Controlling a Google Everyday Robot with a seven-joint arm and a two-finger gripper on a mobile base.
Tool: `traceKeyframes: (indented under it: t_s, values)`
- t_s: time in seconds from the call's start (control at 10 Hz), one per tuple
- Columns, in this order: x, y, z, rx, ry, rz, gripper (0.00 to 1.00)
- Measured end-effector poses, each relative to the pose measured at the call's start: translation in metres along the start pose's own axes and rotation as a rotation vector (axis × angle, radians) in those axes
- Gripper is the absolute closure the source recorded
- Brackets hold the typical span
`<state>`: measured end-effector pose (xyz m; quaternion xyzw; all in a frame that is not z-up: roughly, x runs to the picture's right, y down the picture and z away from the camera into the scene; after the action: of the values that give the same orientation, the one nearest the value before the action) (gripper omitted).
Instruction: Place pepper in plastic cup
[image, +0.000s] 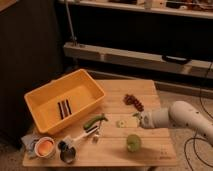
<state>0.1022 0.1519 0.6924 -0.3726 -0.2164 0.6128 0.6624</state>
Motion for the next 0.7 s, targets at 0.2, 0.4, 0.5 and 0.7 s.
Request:
traceKeyframes:
  t_s: [0.2, 0.4, 0.5, 0.7]
  values:
    - [-0.020, 0.014, 0.013, -0.053, 0.002, -0.208, 0.20]
    - [-0.043, 0.036, 0.025, -0.120, 0.005, -0.451, 0.20]
    - [-0.053, 0.049, 0.031, -0.164, -0.004, -0.577, 0.20]
    - [-0.060, 0.063, 0.032, -0.198, -0.015, -0.760, 0.20]
